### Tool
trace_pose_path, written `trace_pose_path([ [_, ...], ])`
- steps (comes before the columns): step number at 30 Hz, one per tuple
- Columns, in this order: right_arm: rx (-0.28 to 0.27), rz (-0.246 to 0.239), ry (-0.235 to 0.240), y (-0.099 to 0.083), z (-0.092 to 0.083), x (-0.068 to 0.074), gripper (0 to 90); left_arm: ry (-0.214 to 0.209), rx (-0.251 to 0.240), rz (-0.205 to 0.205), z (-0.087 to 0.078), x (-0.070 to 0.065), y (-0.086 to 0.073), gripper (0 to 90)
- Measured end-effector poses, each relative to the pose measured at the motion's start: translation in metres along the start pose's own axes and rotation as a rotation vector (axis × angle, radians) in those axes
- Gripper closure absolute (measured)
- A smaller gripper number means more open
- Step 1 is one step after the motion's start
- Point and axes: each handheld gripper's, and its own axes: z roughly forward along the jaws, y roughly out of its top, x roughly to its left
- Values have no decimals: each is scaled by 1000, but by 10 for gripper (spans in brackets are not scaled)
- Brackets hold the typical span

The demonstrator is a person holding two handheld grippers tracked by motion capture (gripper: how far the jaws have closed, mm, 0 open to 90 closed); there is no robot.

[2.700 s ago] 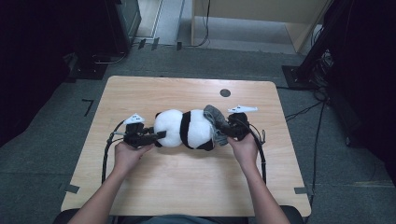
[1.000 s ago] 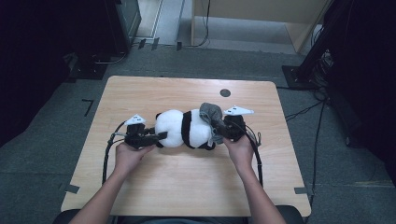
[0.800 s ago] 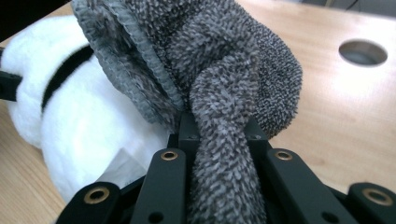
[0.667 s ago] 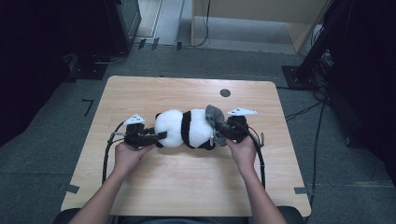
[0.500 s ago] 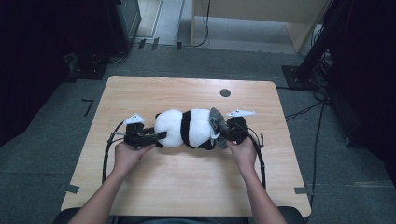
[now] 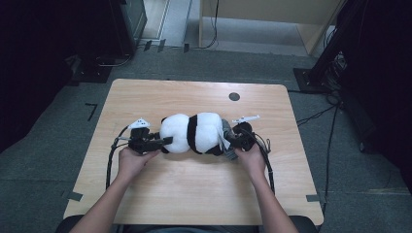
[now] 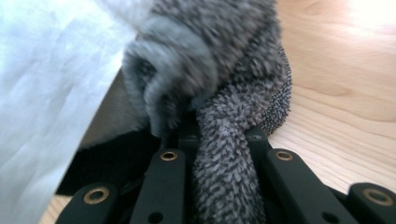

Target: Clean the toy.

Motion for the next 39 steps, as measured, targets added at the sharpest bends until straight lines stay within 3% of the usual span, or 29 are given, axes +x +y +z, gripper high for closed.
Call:
trace_pose_path([
  [3, -23, 7, -28, 1, -13, -4, 771, 0, -3, 2, 0, 0, 0, 500],
  [7, -106, 42, -29, 5, -33, -12, 771, 0, -4, 5, 0, -1, 0, 500],
  [9, -149, 36, -27, 10, -46, -11, 771, 3, -5, 10, -1, -2, 0, 500],
  [13, -209, 27, 0, 22, -69, -2, 771, 9, -2, 16, -2, -4, 0, 499],
  [19, -192, -65, 11, 55, -75, 27, 771, 10, -9, 16, -1, -4, 0, 498],
  [24, -164, -162, 45, 82, -60, 67, 770, 8, -11, 17, -2, -4, 0, 496],
  [28, -119, -252, 48, 99, -36, 101, 767, 7, -16, 16, -1, -4, 0, 495],
  [30, -87, -254, 75, 105, -24, 115, 767, 7, -18, 16, -1, -4, -1, 496],
  [33, -56, -295, 80, 111, -7, 136, 767, 8, -21, 18, -1, -3, -1, 495],
  [39, -20, -291, 95, 112, 19, 153, 762, 10, -19, 19, -1, -3, -1, 494],
])
